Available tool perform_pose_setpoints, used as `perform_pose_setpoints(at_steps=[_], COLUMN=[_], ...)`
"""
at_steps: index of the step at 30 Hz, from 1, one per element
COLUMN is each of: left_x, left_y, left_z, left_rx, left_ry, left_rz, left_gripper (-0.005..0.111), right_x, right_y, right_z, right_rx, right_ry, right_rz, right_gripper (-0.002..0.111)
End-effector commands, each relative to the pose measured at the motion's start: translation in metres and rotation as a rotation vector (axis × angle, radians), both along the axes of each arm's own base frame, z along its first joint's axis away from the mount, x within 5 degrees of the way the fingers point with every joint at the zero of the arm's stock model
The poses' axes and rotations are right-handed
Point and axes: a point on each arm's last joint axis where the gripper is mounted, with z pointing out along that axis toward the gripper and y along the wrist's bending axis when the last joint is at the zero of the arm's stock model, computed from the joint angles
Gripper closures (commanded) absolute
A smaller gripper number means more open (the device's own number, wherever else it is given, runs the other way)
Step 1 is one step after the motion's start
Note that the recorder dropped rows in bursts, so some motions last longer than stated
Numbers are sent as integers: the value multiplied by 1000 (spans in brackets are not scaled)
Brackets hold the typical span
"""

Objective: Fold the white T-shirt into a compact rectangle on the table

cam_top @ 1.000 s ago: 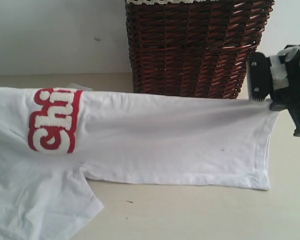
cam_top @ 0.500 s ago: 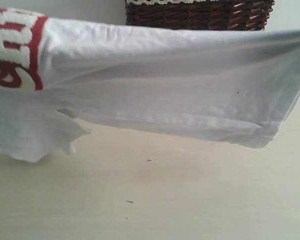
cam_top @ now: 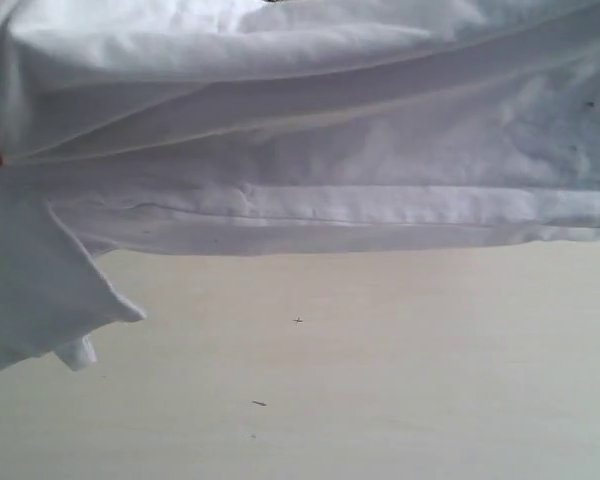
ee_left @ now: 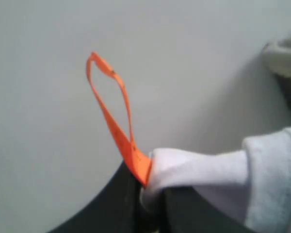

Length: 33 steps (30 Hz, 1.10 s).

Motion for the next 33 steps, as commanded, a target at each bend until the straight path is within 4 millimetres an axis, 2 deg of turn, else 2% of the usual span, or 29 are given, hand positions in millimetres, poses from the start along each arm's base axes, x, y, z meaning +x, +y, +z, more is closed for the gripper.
perform_pose_setpoints(at_steps=[1, 12, 16, 18, 20, 24, 26, 27, 30, 33], left_x=[-29, -91, -95, -87, -68, -20, 1, 11, 39, 68], left_y=[-6, -14, -15, -16, -17, -17, -16, -15, -9, -2], left_z=[8, 19, 22, 17, 5, -36, -58, -71, -102, -127], left_rx=[-75, -50, -60, -80, -95, -165, -170, -177, -248, -256], left_ry=[-99, -301, -304, -232, -60, 405, 603, 699, 898, 957], left_rz=[-40, -40, -52, -76, -101, -149, -165, -171, -130, -87], left_gripper=[107, 107, 107, 107, 107, 107, 107, 107, 107, 107], right_x=[-23, -59, -59, -52, -39, -4, 9, 22, 51, 74], right_y=[-3, -4, -4, -3, -1, 10, 17, 22, 27, 26], right_z=[8, 18, 16, 10, -1, -38, -54, -63, -85, -106], right_rx=[44, 117, 120, 113, 98, 91, 111, 113, 98, 20], right_ry=[-64, -166, -148, -79, 50, 480, 659, 737, 864, 959], right_rz=[-3, 35, 37, 34, 28, 44, 67, 87, 96, 67], right_gripper=[108, 108, 108, 108, 108, 108, 108, 108, 108, 108])
